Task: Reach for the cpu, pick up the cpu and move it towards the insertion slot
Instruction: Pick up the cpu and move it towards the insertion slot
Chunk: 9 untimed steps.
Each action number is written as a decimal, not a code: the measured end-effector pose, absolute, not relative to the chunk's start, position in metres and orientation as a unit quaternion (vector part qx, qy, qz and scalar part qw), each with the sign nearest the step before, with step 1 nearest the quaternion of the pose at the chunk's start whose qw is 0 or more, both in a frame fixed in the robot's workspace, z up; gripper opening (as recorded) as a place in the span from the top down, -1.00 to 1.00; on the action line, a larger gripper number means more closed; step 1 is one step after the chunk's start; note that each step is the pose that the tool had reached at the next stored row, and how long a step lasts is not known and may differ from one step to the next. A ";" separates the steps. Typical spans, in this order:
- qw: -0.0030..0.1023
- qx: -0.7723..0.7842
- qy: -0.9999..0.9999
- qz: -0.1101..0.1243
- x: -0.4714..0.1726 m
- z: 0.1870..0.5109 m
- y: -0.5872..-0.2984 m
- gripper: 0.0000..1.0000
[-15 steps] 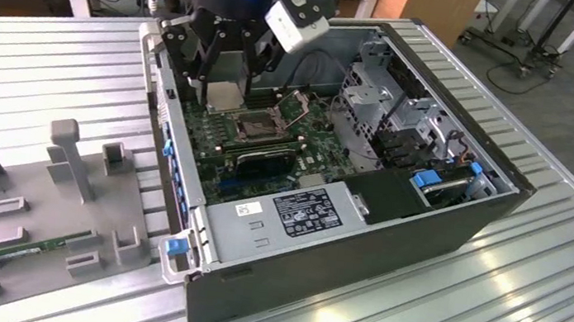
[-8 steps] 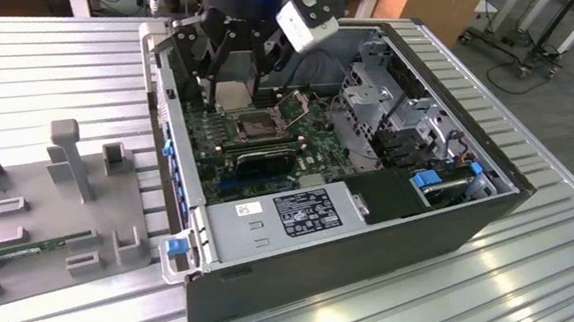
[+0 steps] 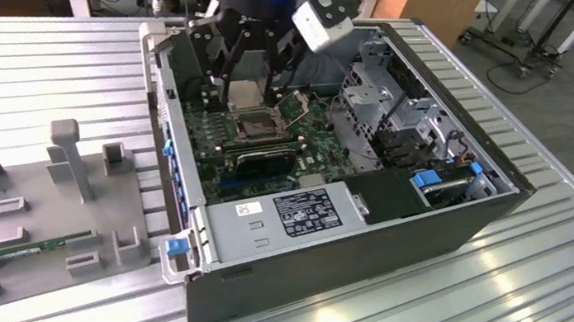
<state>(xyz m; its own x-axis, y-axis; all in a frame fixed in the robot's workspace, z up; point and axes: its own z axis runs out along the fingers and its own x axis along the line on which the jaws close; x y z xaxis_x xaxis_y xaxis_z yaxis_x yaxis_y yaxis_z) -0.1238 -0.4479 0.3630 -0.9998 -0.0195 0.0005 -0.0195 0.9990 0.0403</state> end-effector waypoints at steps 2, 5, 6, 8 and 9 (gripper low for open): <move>0.000 0.010 -1.000 -0.020 -0.120 0.363 -0.448 -0.08; 0.000 0.010 -1.000 -0.020 -0.115 0.363 -0.448 -0.08; 0.000 0.010 -1.000 -0.020 -0.113 0.363 -0.448 -0.08; 0.000 0.010 -1.000 -0.020 -0.110 0.363 -0.448 -0.08; 0.000 0.010 -1.000 -0.020 -0.108 0.363 -0.448 -0.08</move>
